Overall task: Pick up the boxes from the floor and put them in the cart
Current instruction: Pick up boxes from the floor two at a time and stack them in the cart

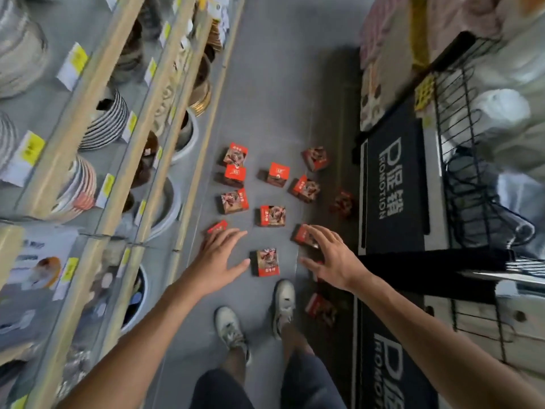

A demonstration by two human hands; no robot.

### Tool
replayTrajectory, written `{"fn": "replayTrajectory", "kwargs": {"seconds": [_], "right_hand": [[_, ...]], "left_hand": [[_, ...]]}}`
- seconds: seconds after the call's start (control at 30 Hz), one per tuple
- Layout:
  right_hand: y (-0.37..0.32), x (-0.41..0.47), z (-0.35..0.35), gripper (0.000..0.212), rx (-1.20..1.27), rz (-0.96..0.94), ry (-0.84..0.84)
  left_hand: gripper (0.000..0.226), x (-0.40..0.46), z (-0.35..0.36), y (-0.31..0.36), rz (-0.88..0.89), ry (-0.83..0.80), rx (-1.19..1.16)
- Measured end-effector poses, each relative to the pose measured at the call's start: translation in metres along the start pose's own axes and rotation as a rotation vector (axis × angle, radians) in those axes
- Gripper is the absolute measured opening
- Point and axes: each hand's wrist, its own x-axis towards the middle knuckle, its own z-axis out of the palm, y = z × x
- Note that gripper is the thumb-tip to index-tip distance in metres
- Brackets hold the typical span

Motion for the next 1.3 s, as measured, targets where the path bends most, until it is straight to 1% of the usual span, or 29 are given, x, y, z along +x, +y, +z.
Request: {"fn": "replayTrajectory", "kwargs": {"seconds": [0.07, 0.13, 0.33, 0.47, 0.6, 0.73, 0.9, 0.97, 1.03, 1.1, 1.17, 1.23, 1.3], "right_hand": [[0.017, 0.031, 0.022, 0.081, 0.024, 0.012, -0.04], [0.038, 0.065, 0.051, 0.08, 0.021, -0.01, -0.075], [0.11, 0.167, 0.159, 0.084, 0.023, -0.023, -0.178], [0.16, 0.225, 0.233, 0.089, 0.056, 0.029, -0.245], [0.212, 0.275, 0.308, 0.091, 0.06, 0.05, -0.314], [0.258, 0.328, 0.375, 0.095, 0.048, 0.077, -0.335], [0.297, 0.378, 0.443, 0.094, 0.041, 0.114, -0.378], [0.306, 0.398, 0.465, 0.099, 0.089, 0.138, -0.425], [0.313, 0.413, 0.484, 0.109, 0.125, 0.16, -0.498], [0.32, 0.424, 0.501, 0.118, 0.131, 0.166, -0.537], [0.326, 0.429, 0.516, 0.125, 0.151, 0.147, -0.56], [0.335, 0.431, 0.53, 0.13, 0.133, 0.069, -0.557], [0.343, 0.43, 0.54, 0.124, 0.111, 0.011, -0.516]], "left_hand": [[0.071, 0.014, 0.022, -0.02, -0.017, -0.004, 0.005], [0.068, 0.026, 0.05, -0.04, -0.043, -0.003, 0.005], [0.064, 0.074, 0.164, -0.115, -0.095, 0.025, -0.058], [0.065, 0.099, 0.247, -0.164, -0.152, 0.017, -0.077], [0.069, 0.127, 0.311, -0.21, -0.203, 0.012, -0.076], [0.073, 0.158, 0.358, -0.254, -0.274, 0.036, -0.135], [0.07, 0.157, 0.418, -0.307, -0.307, -0.026, -0.137], [0.071, 0.156, 0.438, -0.324, -0.324, -0.032, -0.146], [0.073, 0.157, 0.455, -0.338, -0.332, -0.037, -0.155], [0.076, 0.161, 0.471, -0.35, -0.34, -0.037, -0.159], [0.077, 0.166, 0.485, -0.359, -0.356, -0.035, -0.179], [0.078, 0.168, 0.497, -0.364, -0.375, -0.04, -0.209], [0.078, 0.166, 0.506, -0.366, -0.386, -0.049, -0.221]]}}
